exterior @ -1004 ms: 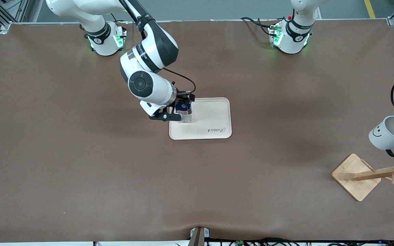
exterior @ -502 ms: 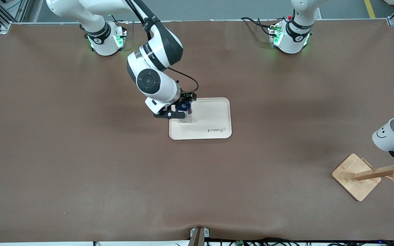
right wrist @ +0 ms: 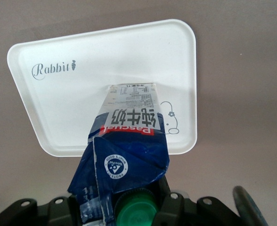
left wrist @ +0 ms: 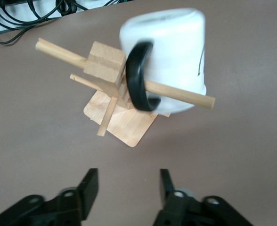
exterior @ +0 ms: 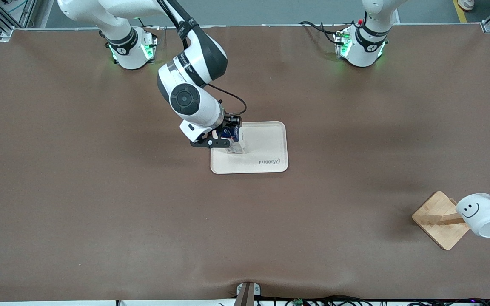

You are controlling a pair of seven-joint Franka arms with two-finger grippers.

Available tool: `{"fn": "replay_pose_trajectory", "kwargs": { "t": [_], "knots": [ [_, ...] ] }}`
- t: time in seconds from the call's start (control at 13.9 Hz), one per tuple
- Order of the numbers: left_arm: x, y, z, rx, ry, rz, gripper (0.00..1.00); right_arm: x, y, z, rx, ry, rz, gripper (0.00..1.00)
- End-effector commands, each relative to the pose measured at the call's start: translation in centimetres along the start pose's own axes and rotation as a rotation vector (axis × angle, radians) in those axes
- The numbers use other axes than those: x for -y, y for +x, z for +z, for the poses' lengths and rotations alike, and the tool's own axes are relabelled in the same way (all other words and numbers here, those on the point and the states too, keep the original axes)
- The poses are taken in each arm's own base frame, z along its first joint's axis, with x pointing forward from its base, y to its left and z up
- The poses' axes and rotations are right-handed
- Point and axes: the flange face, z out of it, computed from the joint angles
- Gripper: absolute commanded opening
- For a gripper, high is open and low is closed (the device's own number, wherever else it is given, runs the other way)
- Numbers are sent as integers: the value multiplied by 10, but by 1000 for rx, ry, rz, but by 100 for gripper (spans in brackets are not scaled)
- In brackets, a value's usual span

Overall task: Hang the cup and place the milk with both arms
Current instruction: 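Hang the mug on the stand while the right gripper grasps the carton, then carry the milk carton away from the tray with the right gripper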

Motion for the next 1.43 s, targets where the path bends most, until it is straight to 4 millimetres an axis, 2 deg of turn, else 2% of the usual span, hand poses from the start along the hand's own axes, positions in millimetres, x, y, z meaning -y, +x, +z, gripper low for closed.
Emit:
{"fn": "replay_pose_trajectory", "kwargs": {
  "t": [0.0, 0.14, 0.29, 0.36, 0.5, 0.65, 0.86, 0.93, 1.08, 1.36],
  "knots": [
    [-8, 3, -8, 7, -26, -15, 100, -16, 4, -49, 46, -41, 39, 0],
    [-16, 1, -14, 36, -36, -90, 100, -18, 7, -67, 0, -90, 24, 0],
    [-30, -2, -20, 75, -52, -148, 100, -34, 17, -97, 6, -84, 50, 0],
    [-44, 1, -20, 98, -69, -169, 100, -44, 20, -113, 10, -85, 59, 0],
    [-67, 8, -34, 99, -57, -239, 100, -89, 31, -152, -6, -55, 93, 0],
    [-96, 14, -43, 136, -54, -300, 100, -134, 40, -182, -9, -28, 121, 0],
    [-143, 25, -58, 173, 20, -365, 100, -194, 52, -208, 8, -15, 12, 0],
    [-155, 29, -59, 180, 34, -392, 100, -221, 57, -215, 24, -7, 9, 0],
    [-167, 31, -62, 194, 38, -407, 100, -273, 69, -223, 42, 14, 5, 0],
    [-181, 34, -68, 186, 38, -384, 100, -373, 93, -205, 55, -13, 136, 0]
  ]
}}
